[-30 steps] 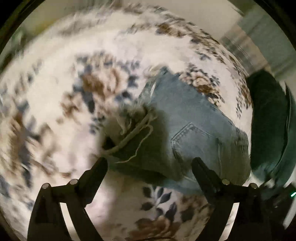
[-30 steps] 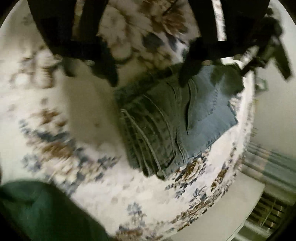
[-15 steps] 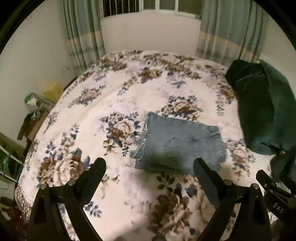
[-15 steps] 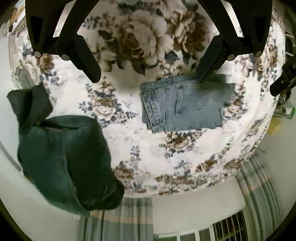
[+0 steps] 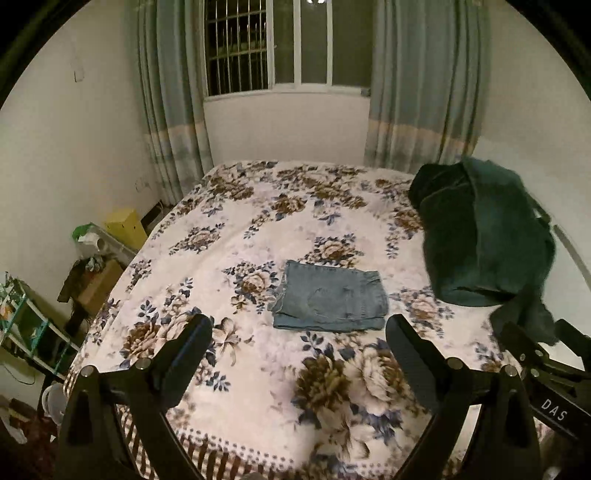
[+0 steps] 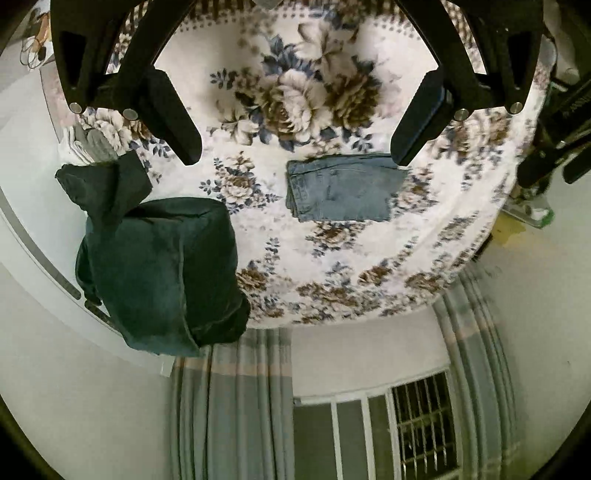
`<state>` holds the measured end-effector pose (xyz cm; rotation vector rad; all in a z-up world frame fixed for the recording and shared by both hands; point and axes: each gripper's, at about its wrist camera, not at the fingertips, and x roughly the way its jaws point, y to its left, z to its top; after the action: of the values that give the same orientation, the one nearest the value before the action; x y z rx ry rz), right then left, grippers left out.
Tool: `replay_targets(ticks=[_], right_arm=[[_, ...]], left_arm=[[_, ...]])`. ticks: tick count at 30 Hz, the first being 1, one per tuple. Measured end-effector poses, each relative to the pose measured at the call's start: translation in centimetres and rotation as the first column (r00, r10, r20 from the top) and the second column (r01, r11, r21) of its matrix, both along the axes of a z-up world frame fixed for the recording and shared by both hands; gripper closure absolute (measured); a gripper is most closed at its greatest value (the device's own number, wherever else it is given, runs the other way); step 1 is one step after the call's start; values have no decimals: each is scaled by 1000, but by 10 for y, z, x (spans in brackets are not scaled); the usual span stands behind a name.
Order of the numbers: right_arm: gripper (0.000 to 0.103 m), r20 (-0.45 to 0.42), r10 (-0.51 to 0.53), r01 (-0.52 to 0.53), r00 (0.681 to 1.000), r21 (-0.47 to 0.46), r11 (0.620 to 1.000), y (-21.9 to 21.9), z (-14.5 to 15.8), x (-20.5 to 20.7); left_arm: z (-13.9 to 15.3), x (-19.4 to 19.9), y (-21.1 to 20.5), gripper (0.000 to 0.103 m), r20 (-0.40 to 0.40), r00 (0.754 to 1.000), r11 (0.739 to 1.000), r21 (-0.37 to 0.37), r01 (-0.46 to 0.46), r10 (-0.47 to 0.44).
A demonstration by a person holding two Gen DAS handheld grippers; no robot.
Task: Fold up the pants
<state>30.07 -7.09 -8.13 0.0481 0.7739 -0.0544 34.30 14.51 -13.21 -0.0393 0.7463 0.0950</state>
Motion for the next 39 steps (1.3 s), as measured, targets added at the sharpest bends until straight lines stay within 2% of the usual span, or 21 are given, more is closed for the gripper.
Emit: replay_targets(ticks=[7,14,15,17,29,39], right_arm=[[0,75,22,-21,997,-14,1000,-4,73,-84],[0,108,26,-25,994,-8,1000,2,117,-133],[0,113,29,-28,993,-11,1000,3,120,-136],[0,117,34,-32,993,-25,999,8,126,-144],[0,131,26,-23,991,-19,1000,17,134,-154],[0,132,45,-43,990,-22,999,24,142,-158]], left_arm=[[41,-61,-5,7,23,999,1000,-4,25,-25],[69,-94,-1,7,77,997,1000,17,26,-28],[71,-97,1,7,81,996,1000,14,26,-27],[73,-100,5,0,81,996,1000,1,29,-29],[83,-118,15,0,119,993,1000,16,13,-14],[83,-122,15,0,119,993,1000,14,13,-14]])
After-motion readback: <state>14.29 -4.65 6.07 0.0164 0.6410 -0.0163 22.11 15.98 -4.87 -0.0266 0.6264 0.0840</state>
